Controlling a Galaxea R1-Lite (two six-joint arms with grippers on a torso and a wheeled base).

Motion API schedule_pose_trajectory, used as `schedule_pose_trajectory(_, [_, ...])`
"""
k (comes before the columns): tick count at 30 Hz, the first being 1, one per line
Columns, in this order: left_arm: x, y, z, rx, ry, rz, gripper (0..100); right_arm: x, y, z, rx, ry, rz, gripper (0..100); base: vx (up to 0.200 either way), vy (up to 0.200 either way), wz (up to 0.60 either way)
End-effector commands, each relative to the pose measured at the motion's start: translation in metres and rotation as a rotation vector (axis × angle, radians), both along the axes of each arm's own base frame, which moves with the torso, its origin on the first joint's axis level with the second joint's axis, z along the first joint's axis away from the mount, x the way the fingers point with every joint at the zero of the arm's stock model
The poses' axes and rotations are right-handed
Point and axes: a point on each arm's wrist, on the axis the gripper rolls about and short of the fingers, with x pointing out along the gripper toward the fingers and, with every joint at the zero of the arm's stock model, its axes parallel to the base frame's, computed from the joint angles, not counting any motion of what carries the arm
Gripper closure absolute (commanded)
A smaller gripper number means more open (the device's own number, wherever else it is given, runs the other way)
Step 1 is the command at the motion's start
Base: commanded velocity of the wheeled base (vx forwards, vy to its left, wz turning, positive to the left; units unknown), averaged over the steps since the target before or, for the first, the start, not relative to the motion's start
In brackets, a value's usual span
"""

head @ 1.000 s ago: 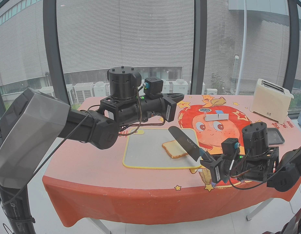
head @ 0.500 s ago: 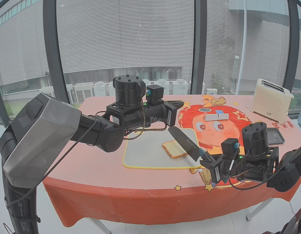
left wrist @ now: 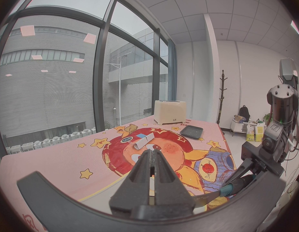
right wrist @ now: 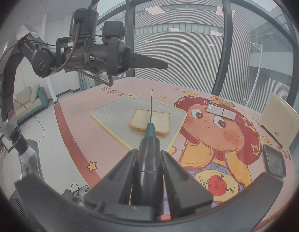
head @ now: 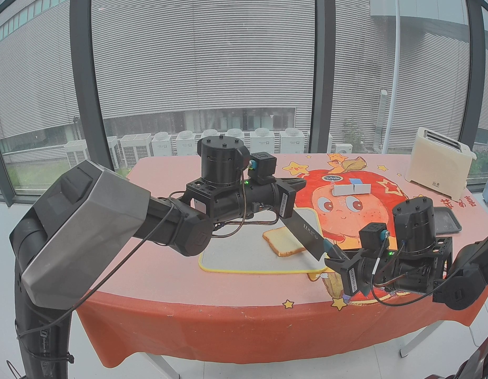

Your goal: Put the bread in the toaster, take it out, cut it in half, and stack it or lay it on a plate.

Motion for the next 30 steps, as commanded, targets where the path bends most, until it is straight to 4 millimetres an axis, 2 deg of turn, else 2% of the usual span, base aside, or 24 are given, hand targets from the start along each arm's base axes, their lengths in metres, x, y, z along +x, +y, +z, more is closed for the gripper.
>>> schedule_pose_trajectory(1, [0.003, -0.004, -0.01, 0.009, 0.01, -0.004, 100, 0.0, 0.0, 0.0, 0.0, -0.002, 0.001, 100, 0.0, 0.0, 0.0])
schedule_pose_trajectory(8, [0.003, -0.003, -0.013, 0.014, 0.015, -0.002, 100, 0.0, 0.0, 0.001, 0.003, -0.004, -0.002, 100, 0.0, 0.0, 0.0])
schedule_pose_trajectory(16, [0.008, -0.006, -0.033, 0.036, 0.043, -0.001, 100, 0.001, 0.0, 0.003, 0.009, -0.009, -0.005, 100, 0.0, 0.0, 0.0])
schedule_pose_trajectory(30, [0.015, -0.008, -0.047, 0.047, 0.058, 0.003, 100, 0.002, 0.001, 0.001, 0.007, -0.005, -0.007, 100, 0.0, 0.0, 0.0])
